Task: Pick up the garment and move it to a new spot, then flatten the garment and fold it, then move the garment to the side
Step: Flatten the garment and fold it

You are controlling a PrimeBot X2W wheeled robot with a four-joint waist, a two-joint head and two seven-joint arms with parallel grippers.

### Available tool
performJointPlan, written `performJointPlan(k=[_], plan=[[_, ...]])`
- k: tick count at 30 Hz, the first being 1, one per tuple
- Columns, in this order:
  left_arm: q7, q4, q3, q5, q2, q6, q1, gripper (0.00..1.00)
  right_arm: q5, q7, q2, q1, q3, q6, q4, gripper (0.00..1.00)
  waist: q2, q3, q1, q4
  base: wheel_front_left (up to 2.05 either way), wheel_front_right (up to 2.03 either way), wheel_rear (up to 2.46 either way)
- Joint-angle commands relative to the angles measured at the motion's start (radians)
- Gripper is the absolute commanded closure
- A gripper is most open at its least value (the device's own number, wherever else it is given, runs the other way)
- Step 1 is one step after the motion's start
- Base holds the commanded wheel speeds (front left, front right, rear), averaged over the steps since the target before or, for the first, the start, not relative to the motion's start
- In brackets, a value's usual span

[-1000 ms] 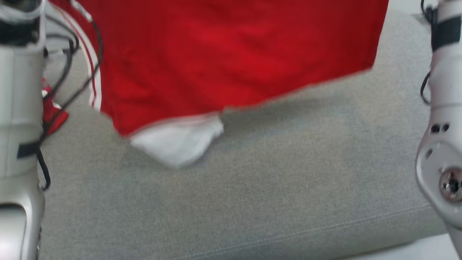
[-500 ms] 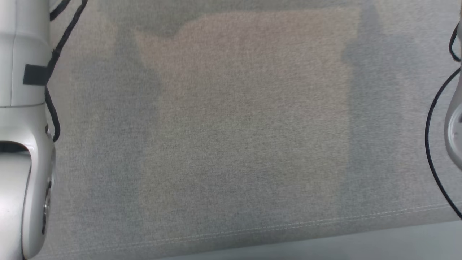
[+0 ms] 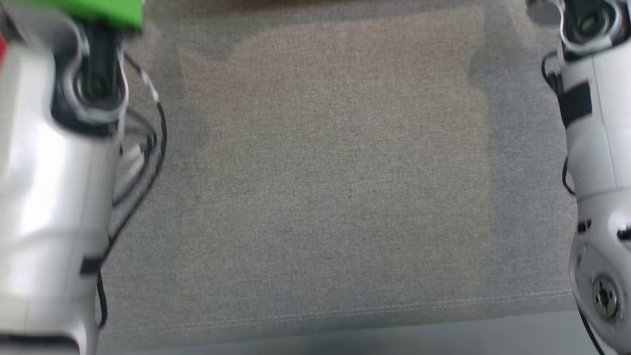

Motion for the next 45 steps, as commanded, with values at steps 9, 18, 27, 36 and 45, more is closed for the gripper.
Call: performJointPlan(k=[9,18,27,36,45], plan=[[0.035,-0.49,0.018,-0.027,0.099,0.189,0.571,1.0,0.117,0.121,-0.022,0.433,0.024,0.0,-0.276,1.0,0.0,-0.151,-0.0002,-0.044,0.0,0.0,0.0],[-0.021,-0.607,-0.018,0.006,0.129,0.24,0.936,1.0,0.083,0.158,0.007,0.855,-0.003,0.0,-0.559,1.0,0.0,-0.237,-0.0002,-0.049,0.0,0.0,0.0],[-0.092,-0.611,-0.064,0.048,0.13,0.259,1.166,1.0,0.074,0.16,0.042,1.12,-0.088,0.0,-0.717,1.0,0.0,-0.302,-0.0002,-0.049,0.0,0.0,0.0],[-0.125,-0.597,-0.104,0.063,0.107,0.279,1.275,1.0,0.093,0.167,0.052,1.264,-0.116,0.0,-0.763,1.0,0.0,-0.335,-0.0002,-0.024,0.0,0.0,0.0],[-0.079,-0.582,-0.152,0.073,0.1,0.285,1.246,1.0,0.086,0.2,0.052,1.281,-0.089,0.0,-0.727,1.0,0.0,-0.361,-0.0002,-0.019,0.0,0.0,0.0]])
